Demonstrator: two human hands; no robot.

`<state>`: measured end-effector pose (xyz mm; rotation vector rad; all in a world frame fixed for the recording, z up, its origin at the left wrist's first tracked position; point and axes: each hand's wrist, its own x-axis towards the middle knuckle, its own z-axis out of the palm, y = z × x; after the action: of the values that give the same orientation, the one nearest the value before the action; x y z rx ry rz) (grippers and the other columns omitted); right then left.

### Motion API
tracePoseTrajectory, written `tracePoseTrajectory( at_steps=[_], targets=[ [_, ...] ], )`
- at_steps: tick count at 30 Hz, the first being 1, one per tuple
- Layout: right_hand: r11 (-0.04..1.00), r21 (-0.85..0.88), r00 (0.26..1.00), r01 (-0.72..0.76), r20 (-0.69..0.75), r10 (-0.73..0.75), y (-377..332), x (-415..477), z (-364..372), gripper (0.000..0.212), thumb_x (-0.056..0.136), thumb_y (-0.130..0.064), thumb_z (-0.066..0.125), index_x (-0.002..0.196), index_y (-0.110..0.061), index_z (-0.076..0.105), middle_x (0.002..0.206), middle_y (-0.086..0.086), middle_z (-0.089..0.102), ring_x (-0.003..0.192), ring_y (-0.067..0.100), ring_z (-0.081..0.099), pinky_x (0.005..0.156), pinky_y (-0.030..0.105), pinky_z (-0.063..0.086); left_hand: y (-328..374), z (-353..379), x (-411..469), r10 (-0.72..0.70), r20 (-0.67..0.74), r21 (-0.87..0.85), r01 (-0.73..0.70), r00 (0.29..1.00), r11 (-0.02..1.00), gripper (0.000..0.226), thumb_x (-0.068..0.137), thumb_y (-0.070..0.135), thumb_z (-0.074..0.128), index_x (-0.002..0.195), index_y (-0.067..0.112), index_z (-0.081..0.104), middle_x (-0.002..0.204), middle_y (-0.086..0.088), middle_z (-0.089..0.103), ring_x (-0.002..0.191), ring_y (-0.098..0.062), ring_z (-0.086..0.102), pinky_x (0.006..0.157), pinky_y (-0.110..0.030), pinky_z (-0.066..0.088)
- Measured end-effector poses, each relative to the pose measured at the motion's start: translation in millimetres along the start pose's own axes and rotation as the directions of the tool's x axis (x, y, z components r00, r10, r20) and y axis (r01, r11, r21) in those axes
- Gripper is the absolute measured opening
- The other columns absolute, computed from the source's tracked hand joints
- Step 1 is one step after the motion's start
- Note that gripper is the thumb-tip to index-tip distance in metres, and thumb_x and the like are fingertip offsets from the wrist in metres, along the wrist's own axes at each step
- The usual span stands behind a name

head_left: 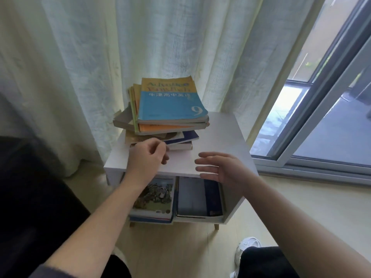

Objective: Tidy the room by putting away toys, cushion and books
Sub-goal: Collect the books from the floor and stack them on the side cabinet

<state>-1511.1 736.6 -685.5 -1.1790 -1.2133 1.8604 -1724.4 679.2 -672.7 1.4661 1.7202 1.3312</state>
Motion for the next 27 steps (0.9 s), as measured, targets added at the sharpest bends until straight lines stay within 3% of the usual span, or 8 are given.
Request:
tracePoseTrajectory(
  at_steps=[4, 7, 11, 16, 19, 24, 27],
  targets=[
    [0.995, -0.037, 0.978, 0.098, -0.184, -0.103, -43.4, 16.4, 11.7, 0.024, 0.097, -0.019, 0.056, 0.117, -0.006, 0.060, 0.109, 0.013, 0.067, 0.094, 0.025, 0.069, 0.074, 0.035, 0.059, 2.3, -13.4, 18.6, 0.173, -0.310, 0.091, -0.152, 0.935, 0.984, 0.010, 0.092, 0.016, 0.054, 0.089, 0.015, 0.063, 0.084, 0.002, 0.062, 0.076, -0.003, 0.056, 0.064, -0.004, 0.041],
    [0.983, -0.175, 0.946, 0.060, -0.303, -0.112, -67.9, 36.3, 18.3, 0.034, 0.095, -0.035, 0.058, 0.117, -0.009, 0.059, 0.109, 0.009, 0.062, 0.096, 0.021, 0.065, 0.074, 0.033, 0.057, -5.6, -21.0, 35.3, 0.229, -0.375, 0.221, -0.153, 0.898, 0.963, 0.015, 0.090, 0.016, 0.055, 0.104, 0.015, 0.061, 0.108, 0.000, 0.052, 0.098, -0.006, 0.049, 0.075, -0.007, 0.038],
    [0.942, -0.323, 0.942, -0.092, -0.334, -0.023, -93.9, 64.2, 26.2, 0.044, 0.092, -0.047, 0.058, 0.117, -0.012, 0.055, 0.108, 0.009, 0.063, 0.093, 0.022, 0.066, 0.074, 0.033, 0.057, -21.2, -27.8, 51.4, 0.003, -0.282, 0.106, 0.028, 0.960, 0.994, 0.033, 0.095, 0.021, 0.049, 0.128, 0.015, 0.052, 0.120, 0.001, 0.049, 0.105, -0.009, 0.048, 0.065, -0.008, 0.036],
    [0.871, -0.420, 0.949, -0.256, -0.280, 0.143, -124.3, 92.8, 37.7, 0.046, 0.084, -0.046, 0.069, 0.115, -0.015, 0.055, 0.102, 0.009, 0.064, 0.083, 0.021, 0.066, 0.068, 0.033, 0.057, -25.7, -32.2, 65.8, -0.173, -0.173, -0.109, 0.155, 0.970, 0.982, 0.039, 0.098, 0.024, 0.048, 0.136, 0.017, 0.046, 0.113, 0.005, 0.051, 0.104, -0.011, 0.049, 0.065, -0.012, 0.035],
    [0.811, -0.508, 0.946, -0.290, -0.282, 0.162, -126.0, 106.7, 36.1, 0.053, 0.078, -0.048, 0.075, 0.116, -0.016, 0.055, 0.107, 0.007, 0.064, 0.091, 0.021, 0.066, 0.084, 0.036, 0.056, -32.1, -34.9, 73.7, -0.166, -0.105, -0.083, 0.158, 0.981, 0.984, 0.034, 0.095, 0.033, 0.048, 0.126, 0.023, 0.055, 0.116, 0.000, 0.054, 0.104, -0.015, 0.054, 0.072, -0.020, 0.045],
    [0.871, -0.423, 0.957, -0.249, -0.247, 0.153, -122.0, 110.4, 29.9, 0.038, 0.081, -0.037, 0.076, 0.106, -0.014, 0.059, 0.091, 0.004, 0.069, 0.075, 0.017, 0.069, 0.068, 0.031, 0.058, -33.4, -38.5, 78.4, -0.160, -0.085, -0.052, 0.156, 0.983, 0.986, 0.027, 0.091, 0.034, 0.047, 0.112, 0.030, 0.064, 0.113, -0.002, 0.054, 0.099, -0.014, 0.056, 0.080, -0.031, 0.051],
    [0.875, -0.413, 0.960, -0.252, -0.219, 0.173, -121.5, 108.4, 19.5, 0.033, 0.082, -0.035, 0.075, 0.103, -0.014, 0.060, 0.087, 0.004, 0.072, 0.077, 0.017, 0.069, 0.077, 0.031, 0.058, -24.3, -40.4, 70.2, -0.124, -0.085, -0.050, 0.120, 0.989, 0.992, 0.029, 0.095, 0.021, 0.045, 0.090, 0.046, 0.060, 0.094, 0.009, 0.063, 0.085, -0.005, 0.058, 0.070, -0.023, 0.049]
  ],
)
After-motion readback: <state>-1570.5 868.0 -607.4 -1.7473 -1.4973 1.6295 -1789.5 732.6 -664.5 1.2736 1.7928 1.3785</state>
